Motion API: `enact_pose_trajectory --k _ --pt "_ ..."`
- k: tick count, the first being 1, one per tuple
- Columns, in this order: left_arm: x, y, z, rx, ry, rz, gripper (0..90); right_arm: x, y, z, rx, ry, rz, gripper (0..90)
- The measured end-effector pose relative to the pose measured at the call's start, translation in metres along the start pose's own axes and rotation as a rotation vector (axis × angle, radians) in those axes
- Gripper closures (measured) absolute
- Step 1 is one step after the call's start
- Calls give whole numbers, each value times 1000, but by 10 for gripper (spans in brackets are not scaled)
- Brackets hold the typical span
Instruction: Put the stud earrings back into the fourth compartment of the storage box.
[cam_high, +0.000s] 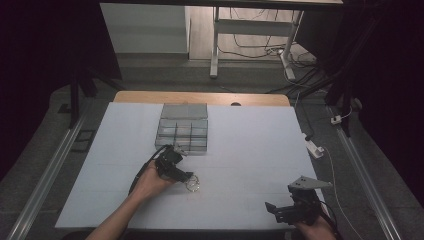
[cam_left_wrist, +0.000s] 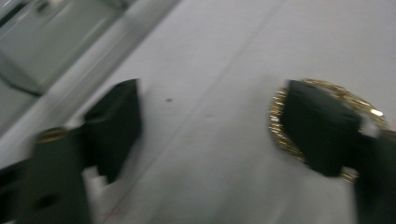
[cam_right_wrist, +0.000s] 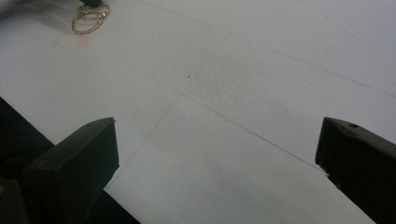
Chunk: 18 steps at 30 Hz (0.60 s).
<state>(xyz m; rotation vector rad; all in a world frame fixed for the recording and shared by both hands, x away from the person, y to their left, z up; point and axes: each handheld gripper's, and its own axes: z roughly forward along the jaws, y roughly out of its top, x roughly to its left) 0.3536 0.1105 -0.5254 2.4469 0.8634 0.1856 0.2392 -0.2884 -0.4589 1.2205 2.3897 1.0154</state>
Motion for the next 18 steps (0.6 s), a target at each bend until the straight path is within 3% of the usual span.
enact_pose_trajectory --k 4,7,9,14,18 --pt "-9 3 -3 18 -20 44 591 0 0 0 1 0 1 0" --pt "-13 4 -3 29 -32 31 700 0 0 0 7 -1 -2 0" --pt "-13 4 -3 30 -54 18 830 0 0 1 8 0 -1 0" --pt "-6 2 -3 19 -102 -71 864 0 0 1 9 1 -5 0" --pt "-2 2 -3 20 -131 -120 867 1 0 1 9 3 -7 0"
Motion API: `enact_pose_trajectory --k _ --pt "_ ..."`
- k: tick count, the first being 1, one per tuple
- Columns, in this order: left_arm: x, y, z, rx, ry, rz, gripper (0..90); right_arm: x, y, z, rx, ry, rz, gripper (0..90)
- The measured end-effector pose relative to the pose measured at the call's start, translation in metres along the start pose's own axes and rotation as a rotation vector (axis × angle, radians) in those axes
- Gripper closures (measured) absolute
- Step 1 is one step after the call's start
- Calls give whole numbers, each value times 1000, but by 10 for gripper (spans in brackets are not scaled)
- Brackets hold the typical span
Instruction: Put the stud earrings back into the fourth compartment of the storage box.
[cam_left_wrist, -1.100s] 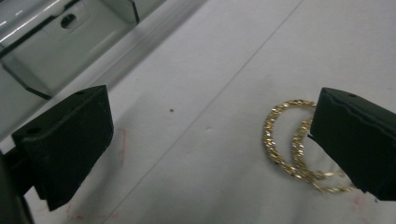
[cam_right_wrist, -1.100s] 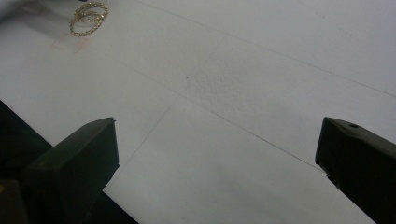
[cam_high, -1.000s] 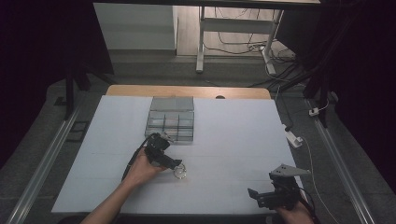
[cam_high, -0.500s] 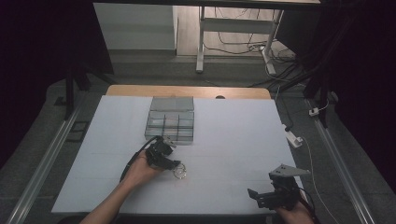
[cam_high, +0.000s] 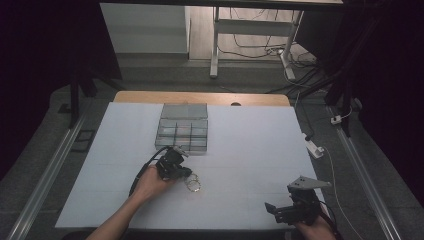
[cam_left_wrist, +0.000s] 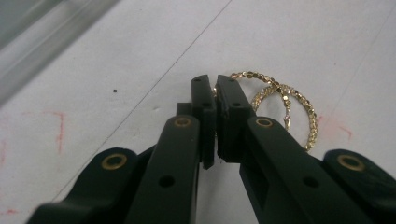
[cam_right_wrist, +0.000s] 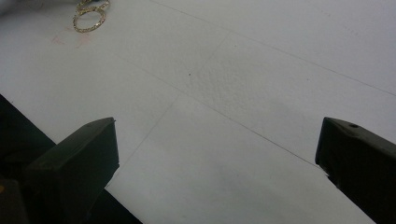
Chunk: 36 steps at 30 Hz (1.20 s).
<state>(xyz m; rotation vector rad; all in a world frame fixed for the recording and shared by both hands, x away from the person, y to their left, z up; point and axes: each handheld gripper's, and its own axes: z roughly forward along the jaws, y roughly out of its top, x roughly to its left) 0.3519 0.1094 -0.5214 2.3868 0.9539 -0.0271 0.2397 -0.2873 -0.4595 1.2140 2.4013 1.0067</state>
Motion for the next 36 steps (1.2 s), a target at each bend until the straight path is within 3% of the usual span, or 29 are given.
enact_pose_trajectory --k 3,10,24,36 --pt "0 2 -2 -1 -26 -27 867 0 0 0 0 2 0 0" --pt "4 5 -17 -34 -19 -51 867 0 0 0 -1 3 -1 0" --pt "28 11 -48 -156 47 -108 866 0 0 1 9 2 -1 0" --pt "52 13 -65 -209 107 -157 866 -1 0 0 9 5 9 0"
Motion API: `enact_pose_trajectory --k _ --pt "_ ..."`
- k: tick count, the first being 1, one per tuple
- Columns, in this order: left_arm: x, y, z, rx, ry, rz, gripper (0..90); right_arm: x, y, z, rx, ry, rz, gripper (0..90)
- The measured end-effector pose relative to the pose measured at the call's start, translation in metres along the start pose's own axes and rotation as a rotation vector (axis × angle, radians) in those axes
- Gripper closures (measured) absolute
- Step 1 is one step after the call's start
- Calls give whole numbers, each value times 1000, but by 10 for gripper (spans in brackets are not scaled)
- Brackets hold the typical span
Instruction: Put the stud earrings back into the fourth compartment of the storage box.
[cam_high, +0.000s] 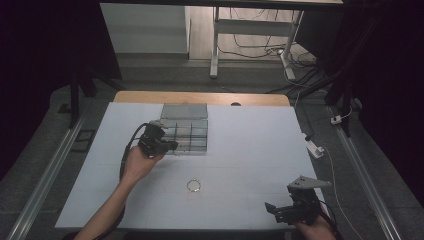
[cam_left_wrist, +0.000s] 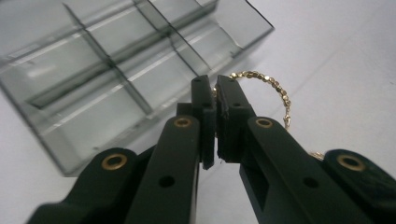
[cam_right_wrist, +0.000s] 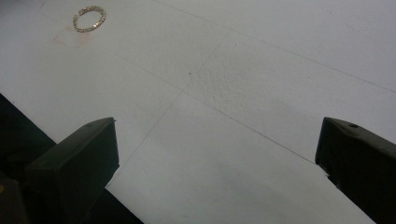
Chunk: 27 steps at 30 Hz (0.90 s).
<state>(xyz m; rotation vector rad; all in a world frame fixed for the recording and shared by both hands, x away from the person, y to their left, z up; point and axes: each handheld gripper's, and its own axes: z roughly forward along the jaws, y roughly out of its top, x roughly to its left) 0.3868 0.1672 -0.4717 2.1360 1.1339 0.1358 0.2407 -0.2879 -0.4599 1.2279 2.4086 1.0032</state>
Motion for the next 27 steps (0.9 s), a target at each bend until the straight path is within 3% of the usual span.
enact_pose_trajectory --k 13,19,27 --pt "28 8 -9 -39 97 -51 866 0 0 0 4 2 1 0" --pt "36 9 -3 -29 144 -56 866 0 0 0 3 3 1 0" --pt "46 6 11 -26 180 -94 865 0 0 0 4 5 4 0"
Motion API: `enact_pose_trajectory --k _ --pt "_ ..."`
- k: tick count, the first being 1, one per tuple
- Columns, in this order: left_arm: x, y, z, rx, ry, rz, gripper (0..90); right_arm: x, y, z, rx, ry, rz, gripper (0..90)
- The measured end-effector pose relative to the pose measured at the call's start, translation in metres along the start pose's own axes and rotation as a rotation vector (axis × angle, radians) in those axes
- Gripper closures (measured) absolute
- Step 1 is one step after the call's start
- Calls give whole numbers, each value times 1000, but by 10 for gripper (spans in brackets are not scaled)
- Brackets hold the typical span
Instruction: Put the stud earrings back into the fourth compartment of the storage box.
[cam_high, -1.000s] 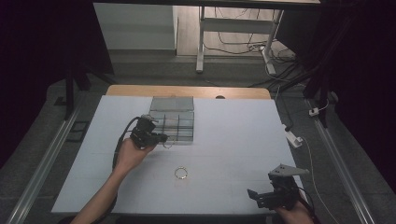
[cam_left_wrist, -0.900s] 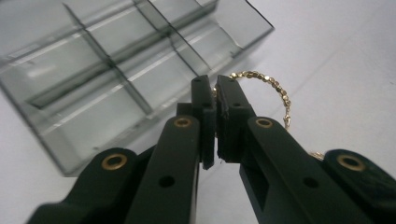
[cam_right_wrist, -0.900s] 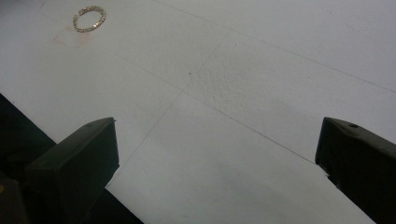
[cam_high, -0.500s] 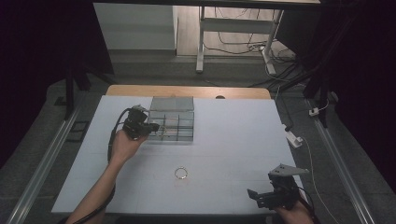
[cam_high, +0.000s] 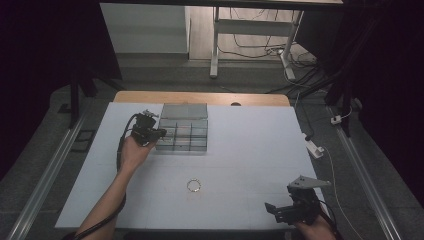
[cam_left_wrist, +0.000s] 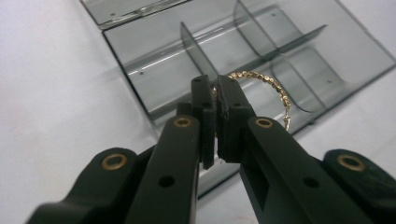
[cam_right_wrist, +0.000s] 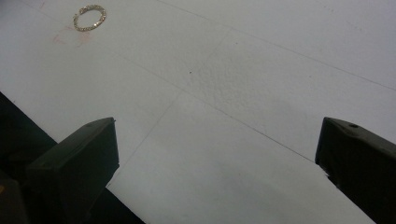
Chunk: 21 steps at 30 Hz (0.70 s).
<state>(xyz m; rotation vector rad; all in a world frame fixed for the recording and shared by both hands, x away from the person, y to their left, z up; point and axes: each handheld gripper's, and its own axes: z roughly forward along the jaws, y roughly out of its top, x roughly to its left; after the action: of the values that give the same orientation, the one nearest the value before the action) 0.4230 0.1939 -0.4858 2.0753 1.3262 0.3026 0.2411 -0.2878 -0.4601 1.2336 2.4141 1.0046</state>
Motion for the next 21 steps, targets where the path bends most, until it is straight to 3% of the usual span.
enact_pose_trajectory --k 9,16,21 --pt "3 -4 11 47 25 -1 861 0 0 0 -1 5 0 0" --pt "6 -4 7 33 -23 -3 822 -1 0 -1 -7 6 -4 0" --pt "6 -4 -1 11 -45 4 728 0 0 -1 -8 6 -5 0"
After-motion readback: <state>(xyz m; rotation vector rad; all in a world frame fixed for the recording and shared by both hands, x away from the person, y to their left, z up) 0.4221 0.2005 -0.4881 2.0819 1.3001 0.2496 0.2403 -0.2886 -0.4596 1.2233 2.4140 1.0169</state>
